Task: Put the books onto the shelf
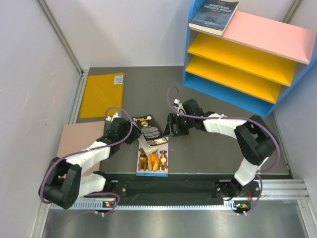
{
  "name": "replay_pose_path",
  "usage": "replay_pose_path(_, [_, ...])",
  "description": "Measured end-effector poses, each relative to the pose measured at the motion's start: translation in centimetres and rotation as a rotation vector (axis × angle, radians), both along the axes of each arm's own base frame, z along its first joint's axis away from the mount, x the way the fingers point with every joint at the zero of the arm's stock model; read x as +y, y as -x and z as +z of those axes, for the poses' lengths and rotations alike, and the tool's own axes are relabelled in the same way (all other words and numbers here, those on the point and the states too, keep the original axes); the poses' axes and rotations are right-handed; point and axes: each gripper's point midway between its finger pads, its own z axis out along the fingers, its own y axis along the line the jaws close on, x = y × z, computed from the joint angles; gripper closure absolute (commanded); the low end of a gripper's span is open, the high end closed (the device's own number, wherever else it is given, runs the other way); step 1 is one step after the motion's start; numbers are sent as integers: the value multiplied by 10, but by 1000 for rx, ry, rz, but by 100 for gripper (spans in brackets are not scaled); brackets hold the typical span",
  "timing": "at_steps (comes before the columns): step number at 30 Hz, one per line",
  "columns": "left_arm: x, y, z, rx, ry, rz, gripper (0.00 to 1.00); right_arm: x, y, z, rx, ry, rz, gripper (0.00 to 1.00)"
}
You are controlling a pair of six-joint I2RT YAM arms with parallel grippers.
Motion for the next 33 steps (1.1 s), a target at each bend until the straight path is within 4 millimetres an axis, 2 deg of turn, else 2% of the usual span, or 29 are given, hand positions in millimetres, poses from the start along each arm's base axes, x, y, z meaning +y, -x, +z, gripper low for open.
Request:
replay_pose_path(11, [-3,0,4,1,9,-15,51,20,-10,9,-18,-100,32,22])
replay_pose_path(18, [1,8,22,-38,23,-14,51,27,-11,12,-3,-139,28,22])
replay_pose_path(27, [11,29,5,41,-22,-15,54,31,-11,13,11,-166,29,23])
replay_pose_path(33, [20,40,7,46,-44,6,53,33,-11,15,16,-178,30,23])
